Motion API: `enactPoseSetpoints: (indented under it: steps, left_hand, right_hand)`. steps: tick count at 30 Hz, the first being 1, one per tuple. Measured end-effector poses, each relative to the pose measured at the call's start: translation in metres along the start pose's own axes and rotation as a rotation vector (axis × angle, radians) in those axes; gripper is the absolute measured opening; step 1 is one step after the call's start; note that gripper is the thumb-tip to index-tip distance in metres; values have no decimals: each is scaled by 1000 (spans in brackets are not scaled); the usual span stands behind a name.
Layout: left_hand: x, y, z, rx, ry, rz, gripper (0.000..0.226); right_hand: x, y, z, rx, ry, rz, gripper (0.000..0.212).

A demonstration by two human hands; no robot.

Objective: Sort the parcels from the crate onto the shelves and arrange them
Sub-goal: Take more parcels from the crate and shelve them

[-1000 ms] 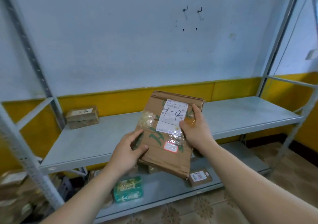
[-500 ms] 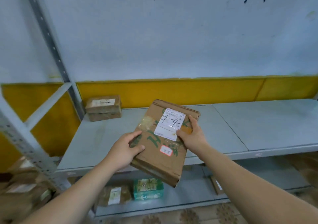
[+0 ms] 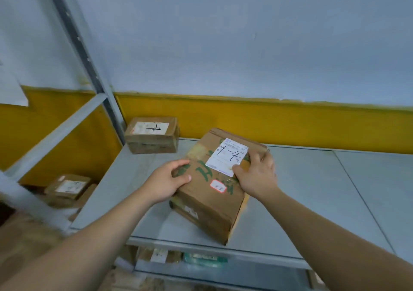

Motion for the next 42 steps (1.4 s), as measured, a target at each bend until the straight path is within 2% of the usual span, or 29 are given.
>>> enactPoseSetpoints:
  steps: [2,4,5,7,10,12,14,18,25,28,32,33,38,42]
  left_hand:
    - [4,-3,19,51,2,32,50]
    - [9,-8,32,117,37,94,51]
    - [9,-11,37,145,47,115,52]
    - [2,-15,42,173,46,116,54]
    - [-31,-22,38,192,-26,34,51]
    - [-67,-29,30,211,-82,90,52]
    - [-114,-29,19,147,-177,261,60]
    - [-191,-19,-16,-95,-344,693,68]
    - [-213,-15,-29,-130,-248,779,70]
    - [-213,-16,-19,-100,-225,794,72]
    - [-218,-14,-12,-64,-218,788,76]
    - [-218,-13,-11,-51,-214,780,77]
    - [-219,-14,-10,-2,-180,788,79]
    - [-218,-13,-11,-2,-185,793,79]
  right_hand:
    - [-28,-5,16,8,-228,-262,75]
    - [-54,6,22,-112,-468,-386,78]
    - [-59,15,20,-202,-548,-427,77]
    - [-59,29,20,-308,-592,-471,77]
    - [-56,32,24,-292,-540,-473,79]
    - [-55,32,25,-279,-501,-480,80]
    - [-54,31,24,-263,-455,-477,81]
    - [-48,27,16,-211,-348,-476,81]
    - [-34,23,-25,-133,-84,-448,85]
    - [-35,22,-49,-191,-205,-562,92]
    - [-32,29,-64,-238,-261,-641,126]
    - [-33,31,-62,-221,-244,-637,125]
    - [-55,46,-44,-141,-167,-631,91]
    - [-75,61,-20,-118,-116,-619,86]
Point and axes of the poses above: each hand's wrist, its own z-axis towards the middle knuckle, its own y-axis out of the palm, x = y × z, the point moved 10 cm from there along z, towards the middle knuckle, and after that the axes turned 4 degrees about x, right-handed, at the moved point
